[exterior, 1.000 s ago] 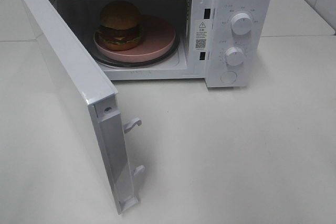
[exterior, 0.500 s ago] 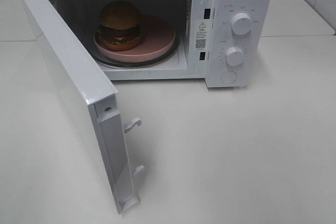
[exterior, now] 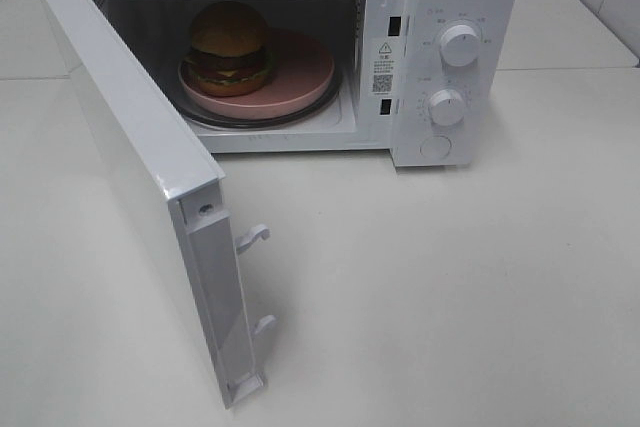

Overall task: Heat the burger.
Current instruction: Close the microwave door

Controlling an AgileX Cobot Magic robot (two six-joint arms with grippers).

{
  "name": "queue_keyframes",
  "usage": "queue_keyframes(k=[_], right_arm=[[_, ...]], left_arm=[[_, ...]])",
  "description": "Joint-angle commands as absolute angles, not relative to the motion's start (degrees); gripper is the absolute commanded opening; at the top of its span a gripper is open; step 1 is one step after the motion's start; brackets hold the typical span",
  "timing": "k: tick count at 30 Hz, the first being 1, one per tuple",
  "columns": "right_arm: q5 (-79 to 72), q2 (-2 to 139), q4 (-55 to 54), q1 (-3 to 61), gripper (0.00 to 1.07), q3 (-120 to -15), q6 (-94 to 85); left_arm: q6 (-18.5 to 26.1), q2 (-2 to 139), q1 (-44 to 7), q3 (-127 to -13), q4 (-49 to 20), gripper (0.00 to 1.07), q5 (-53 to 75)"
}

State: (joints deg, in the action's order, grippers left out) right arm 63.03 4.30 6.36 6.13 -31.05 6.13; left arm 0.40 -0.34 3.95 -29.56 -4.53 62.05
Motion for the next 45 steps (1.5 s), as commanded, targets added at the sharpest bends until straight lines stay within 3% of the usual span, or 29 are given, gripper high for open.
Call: queue_keyframes(k=[1,6,45], right_arm=[[58.3,1.3,6.3,3.6,0.76,-30.0,5.4],[55.1,-2.2,5.4,1.0,0.76,-28.0,2.2],[55.1,-2.2,5.2,1.2,0.76,-28.0,1.7]], left_arm=[[0.5,-1.0,3.8,-29.5,-4.8,1.00,61.1],[0.5,-1.0,3.8,-29.5,-4.8,1.00,61.1],[0.5,-1.0,3.8,-29.5,-4.8,1.00,61.1]])
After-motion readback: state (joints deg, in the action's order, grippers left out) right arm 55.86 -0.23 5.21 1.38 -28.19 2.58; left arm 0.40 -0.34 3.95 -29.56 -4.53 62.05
